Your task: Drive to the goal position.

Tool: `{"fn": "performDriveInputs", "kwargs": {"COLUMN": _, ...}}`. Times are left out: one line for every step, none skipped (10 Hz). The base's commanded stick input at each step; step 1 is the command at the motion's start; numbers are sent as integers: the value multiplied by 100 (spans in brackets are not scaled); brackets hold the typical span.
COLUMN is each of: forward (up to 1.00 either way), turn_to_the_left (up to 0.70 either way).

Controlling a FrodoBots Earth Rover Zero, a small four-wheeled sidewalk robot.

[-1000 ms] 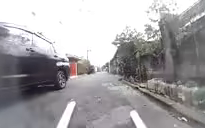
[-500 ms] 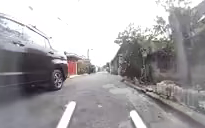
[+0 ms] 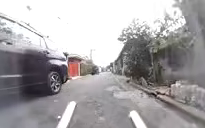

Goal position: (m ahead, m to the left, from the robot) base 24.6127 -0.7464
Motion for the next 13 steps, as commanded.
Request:
{"fn": "performDriveInputs", "kwargs": {"forward": 85, "turn_to_the_left": 0}}
{"fn": "performDriveInputs", "kwargs": {"forward": 85, "turn_to_the_left": 0}}
{"fn": "performDriveInputs", "kwargs": {"forward": 85, "turn_to_the_left": 0}}
{"fn": "performDriveInputs", "kwargs": {"forward": 85, "turn_to_the_left": 0}}
{"fn": "performDriveInputs", "kwargs": {"forward": 85, "turn_to_the_left": 0}}
{"fn": "performDriveInputs", "kwargs": {"forward": 85, "turn_to_the_left": 0}}
{"fn": "performDriveInputs", "kwargs": {"forward": 85, "turn_to_the_left": 0}}
{"fn": "performDriveInputs", "kwargs": {"forward": 85, "turn_to_the_left": 0}}
{"fn": "performDriveInputs", "kwargs": {"forward": 85, "turn_to_the_left": 0}}
{"fn": "performDriveInputs", "kwargs": {"forward": 85, "turn_to_the_left": 0}}
{"fn": "performDriveInputs", "kwargs": {"forward": 85, "turn_to_the_left": 0}}
{"fn": "performDriveInputs", "kwargs": {"forward": 85, "turn_to_the_left": 0}}
{"fn": "performDriveInputs", "kwargs": {"forward": 85, "turn_to_the_left": 1}}
